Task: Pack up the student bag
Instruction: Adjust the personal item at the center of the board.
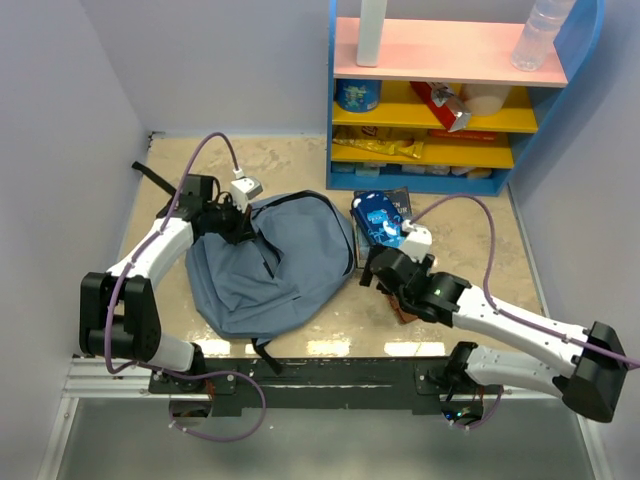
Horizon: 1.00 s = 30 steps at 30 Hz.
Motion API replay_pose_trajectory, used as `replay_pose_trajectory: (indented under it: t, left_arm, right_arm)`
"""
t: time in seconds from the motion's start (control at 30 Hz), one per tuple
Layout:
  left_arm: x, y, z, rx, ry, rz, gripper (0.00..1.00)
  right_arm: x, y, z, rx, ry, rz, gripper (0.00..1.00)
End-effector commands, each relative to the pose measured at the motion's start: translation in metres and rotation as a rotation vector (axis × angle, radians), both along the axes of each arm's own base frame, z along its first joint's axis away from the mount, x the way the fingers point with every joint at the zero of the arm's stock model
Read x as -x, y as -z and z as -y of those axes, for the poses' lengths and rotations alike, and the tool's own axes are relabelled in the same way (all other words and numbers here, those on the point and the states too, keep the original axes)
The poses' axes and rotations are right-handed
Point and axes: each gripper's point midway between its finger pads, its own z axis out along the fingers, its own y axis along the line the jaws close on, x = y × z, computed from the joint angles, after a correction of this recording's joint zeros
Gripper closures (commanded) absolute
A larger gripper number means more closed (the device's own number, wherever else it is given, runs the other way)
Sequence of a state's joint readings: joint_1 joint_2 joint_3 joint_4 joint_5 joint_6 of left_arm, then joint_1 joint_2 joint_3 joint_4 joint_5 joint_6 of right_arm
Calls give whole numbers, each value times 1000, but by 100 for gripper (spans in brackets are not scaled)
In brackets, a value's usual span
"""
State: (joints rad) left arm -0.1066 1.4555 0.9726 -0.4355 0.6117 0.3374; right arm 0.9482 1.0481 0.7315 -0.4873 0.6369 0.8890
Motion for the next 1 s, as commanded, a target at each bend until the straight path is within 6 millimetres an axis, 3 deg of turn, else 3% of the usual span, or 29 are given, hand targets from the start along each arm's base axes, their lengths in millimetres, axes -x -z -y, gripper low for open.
replay_pose_trajectory:
  t: [0.0, 0.13, 0.2, 0.4, 0.6, 0.77, 0.97]
  left_arm:
    - [-16, -33, 7, 37, 42, 103, 100]
    - [-16, -36, 6, 31, 45, 107, 100]
    - [-16, -36, 7, 27, 49, 110, 100]
    - [-15, -38, 5, 18, 51, 117, 100]
    - [-15, -42, 4, 13, 52, 127, 100]
    - [-16, -42, 4, 14, 52, 126, 100]
    - [-14, -40, 5, 19, 56, 118, 100]
  right_arm:
    - [27, 24, 62, -17, 293, -71, 1]
    - [35, 19, 89, -160, 423, -9, 1]
    - [39, 29, 100, -174, 453, -4, 1]
    - [21, 21, 97, -206, 463, 44, 1]
    - [-1, 46, 99, -82, 459, -26, 1]
    - [-21, 49, 110, -47, 462, -31, 1]
    - [-20, 79, 130, -46, 495, -157, 1]
